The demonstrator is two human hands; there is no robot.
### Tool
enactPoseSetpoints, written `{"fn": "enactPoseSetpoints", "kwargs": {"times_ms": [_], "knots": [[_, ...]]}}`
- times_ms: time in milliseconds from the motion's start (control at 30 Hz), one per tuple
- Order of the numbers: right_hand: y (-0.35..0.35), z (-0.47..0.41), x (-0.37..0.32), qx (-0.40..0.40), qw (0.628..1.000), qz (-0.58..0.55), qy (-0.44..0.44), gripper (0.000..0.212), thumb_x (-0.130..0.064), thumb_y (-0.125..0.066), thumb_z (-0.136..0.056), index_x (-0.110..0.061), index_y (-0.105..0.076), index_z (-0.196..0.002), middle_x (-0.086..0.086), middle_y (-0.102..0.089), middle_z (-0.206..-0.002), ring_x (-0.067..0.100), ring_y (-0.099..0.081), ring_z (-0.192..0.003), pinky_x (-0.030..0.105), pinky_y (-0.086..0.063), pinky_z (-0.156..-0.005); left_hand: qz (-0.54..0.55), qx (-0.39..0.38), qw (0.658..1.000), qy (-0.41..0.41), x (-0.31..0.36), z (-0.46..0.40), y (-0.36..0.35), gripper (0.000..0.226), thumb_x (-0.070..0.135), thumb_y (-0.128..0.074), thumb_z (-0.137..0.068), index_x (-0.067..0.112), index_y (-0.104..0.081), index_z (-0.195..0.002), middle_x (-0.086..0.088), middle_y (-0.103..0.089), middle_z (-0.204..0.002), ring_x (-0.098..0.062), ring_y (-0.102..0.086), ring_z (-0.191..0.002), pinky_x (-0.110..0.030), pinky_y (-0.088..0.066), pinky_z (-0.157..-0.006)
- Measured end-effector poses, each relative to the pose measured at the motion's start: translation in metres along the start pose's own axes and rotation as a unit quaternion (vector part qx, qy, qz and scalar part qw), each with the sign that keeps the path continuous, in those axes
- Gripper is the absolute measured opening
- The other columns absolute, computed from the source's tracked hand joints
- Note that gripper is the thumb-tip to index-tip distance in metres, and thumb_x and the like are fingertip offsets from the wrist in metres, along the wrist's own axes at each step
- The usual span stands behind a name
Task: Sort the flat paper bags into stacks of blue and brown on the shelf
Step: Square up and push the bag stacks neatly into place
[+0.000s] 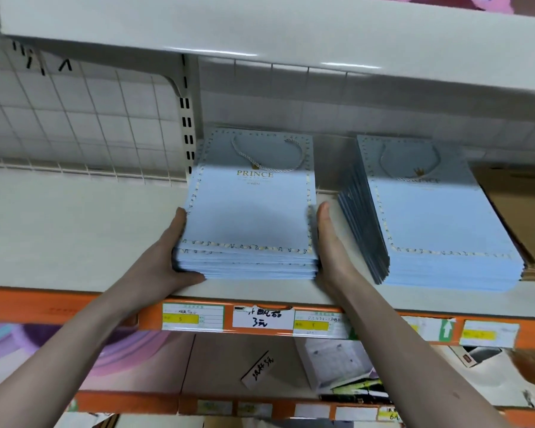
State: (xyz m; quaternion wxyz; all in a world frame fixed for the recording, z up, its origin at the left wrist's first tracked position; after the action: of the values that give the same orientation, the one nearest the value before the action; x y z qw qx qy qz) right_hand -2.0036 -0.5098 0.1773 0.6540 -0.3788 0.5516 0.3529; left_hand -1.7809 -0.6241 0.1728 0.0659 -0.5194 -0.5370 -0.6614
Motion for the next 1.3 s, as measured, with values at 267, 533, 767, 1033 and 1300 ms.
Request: {"fn": "enactPoseSetpoints", "kwargs": {"times_ms": [267, 533, 767, 1033, 1300], "knots": [[0.003, -0.015, -0.006, 0.061, 0.996, 0.050, -0.029, 0.057, -0.061, -0.018, -0.095, -0.026, -0.052, -0.123, 0.001, -0.059, -0.122, 0.016, -0.056, -0.108, 0.030, -0.042, -0.097, 0.025, 0.007, 1.000, -0.007, 0.003, -0.003, 0.001, 0.115, 0.007, -0.077, -0.074, 0.027, 0.007, -0.150, 0.027, -0.022, -0.134, 0.003, -0.034, -0.118, -0.002, -0.030, -0.086], [0.004, -0.026, -0.037, 0.073, 0.995, 0.034, 0.056, 0.059, -0.053, -0.012, -0.099, -0.023, -0.033, -0.145, -0.016, -0.040, -0.142, 0.003, -0.039, -0.131, 0.020, -0.027, -0.107, 0.021, 0.053, 0.997, -0.048, 0.006, -0.001, 0.001, 0.103, 0.043, -0.068, -0.069, 0.024, -0.009, -0.151, 0.012, -0.038, -0.144, -0.011, -0.044, -0.125, -0.026, -0.041, -0.100], [-0.008, -0.045, -0.042, 0.098, 0.993, 0.049, 0.037, 0.064, -0.053, -0.016, -0.099, -0.015, -0.021, -0.150, -0.002, -0.026, -0.154, 0.017, -0.021, -0.143, 0.033, -0.017, -0.117, -0.028, 0.056, 0.996, -0.059, 0.006, -0.006, 0.003, 0.101, 0.048, -0.060, -0.072, 0.019, -0.006, -0.152, 0.007, -0.027, -0.152, -0.012, -0.032, -0.135, -0.033, -0.032, -0.110], [0.002, -0.052, -0.044, 0.056, 0.998, 0.023, 0.028, 0.067, -0.059, -0.017, -0.097, -0.013, -0.051, -0.132, 0.003, -0.057, -0.129, 0.018, -0.051, -0.123, 0.035, -0.036, -0.108, -0.044, 0.076, 0.994, -0.062, 0.008, -0.003, 0.001, 0.102, 0.046, -0.068, -0.069, 0.022, -0.012, -0.151, 0.016, -0.038, -0.140, -0.003, -0.042, -0.120, -0.021, -0.036, -0.095], [0.007, -0.067, -0.051, 0.075, 0.993, 0.080, 0.044, 0.056, -0.043, -0.016, -0.103, -0.009, -0.043, -0.139, 0.003, -0.049, -0.132, 0.013, -0.041, -0.124, 0.018, -0.025, -0.086, -0.075, 0.103, 0.990, -0.054, 0.008, -0.005, -0.003, 0.097, 0.027, -0.075, -0.076, 0.018, -0.014, -0.150, 0.011, -0.041, -0.132, -0.013, -0.044, -0.117, -0.020, -0.033, -0.088]]}}
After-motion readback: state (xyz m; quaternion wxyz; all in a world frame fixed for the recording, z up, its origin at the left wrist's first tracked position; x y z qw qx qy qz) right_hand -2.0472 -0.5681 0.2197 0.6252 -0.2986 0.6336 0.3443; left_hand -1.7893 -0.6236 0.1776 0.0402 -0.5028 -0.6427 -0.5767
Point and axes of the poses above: each hand's wrist, its own z-axis away from the middle knuckle, its own y-axis out of the back of the hand, x = y × z, the point moved 5 cm from there along -z, towards the middle knuckle
